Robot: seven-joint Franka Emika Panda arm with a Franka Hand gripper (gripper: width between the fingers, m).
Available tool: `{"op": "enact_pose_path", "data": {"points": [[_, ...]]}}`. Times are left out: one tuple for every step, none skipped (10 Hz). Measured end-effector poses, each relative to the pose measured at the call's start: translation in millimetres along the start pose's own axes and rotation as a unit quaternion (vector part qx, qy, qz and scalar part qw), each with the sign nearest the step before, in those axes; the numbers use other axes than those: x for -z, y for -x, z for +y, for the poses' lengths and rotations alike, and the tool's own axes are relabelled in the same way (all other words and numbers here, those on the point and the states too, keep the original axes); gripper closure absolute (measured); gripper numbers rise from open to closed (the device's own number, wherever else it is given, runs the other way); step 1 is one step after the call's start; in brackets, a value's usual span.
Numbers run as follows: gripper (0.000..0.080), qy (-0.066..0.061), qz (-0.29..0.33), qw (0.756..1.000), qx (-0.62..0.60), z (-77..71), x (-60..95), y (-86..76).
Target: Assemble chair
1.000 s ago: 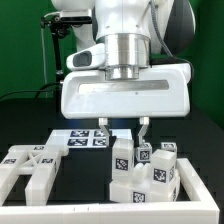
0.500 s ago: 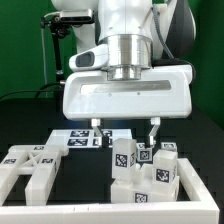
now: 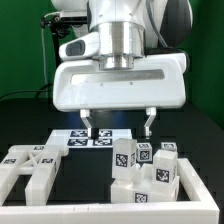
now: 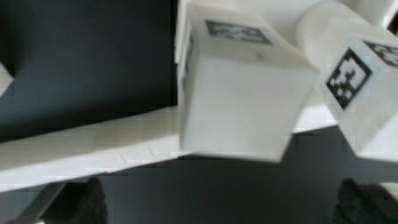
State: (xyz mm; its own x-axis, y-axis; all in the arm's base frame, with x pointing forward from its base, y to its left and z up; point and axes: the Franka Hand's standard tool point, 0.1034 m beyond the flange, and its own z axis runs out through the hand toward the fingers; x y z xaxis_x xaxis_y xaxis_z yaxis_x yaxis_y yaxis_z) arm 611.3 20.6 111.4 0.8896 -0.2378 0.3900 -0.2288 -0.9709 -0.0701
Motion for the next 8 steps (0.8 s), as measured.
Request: {"op": "enact_pose_path", "data": {"points": [[0.0151,-0.002,0.000,1.000,-0.001,-1.5,2.7,-5.0],[0.0151,-0.001,-0.001,1.000,0.000,-1.3,1.4,-3.6],[0.0151,-0.001,-0.014,1.000,-0.001,-1.4,0.4,-1.2],[0.0151,-0.001,-0.013,1.000,-0.001,-1.6,0.4,-1.6],[0.0151,0.000,-0.028,1.000,-0.002,-1.0,-0.8,1.0],[0.0151,0.002,-0.081,0.997,-0.001,2.0,-3.2,6.1],[0.0151,0.002,-0.117,0.993,-0.007,4.3,-3.8,2.1],[0.0151,0.004,-0.130,0.992,-0.009,5.2,-7.1,3.3]]}}
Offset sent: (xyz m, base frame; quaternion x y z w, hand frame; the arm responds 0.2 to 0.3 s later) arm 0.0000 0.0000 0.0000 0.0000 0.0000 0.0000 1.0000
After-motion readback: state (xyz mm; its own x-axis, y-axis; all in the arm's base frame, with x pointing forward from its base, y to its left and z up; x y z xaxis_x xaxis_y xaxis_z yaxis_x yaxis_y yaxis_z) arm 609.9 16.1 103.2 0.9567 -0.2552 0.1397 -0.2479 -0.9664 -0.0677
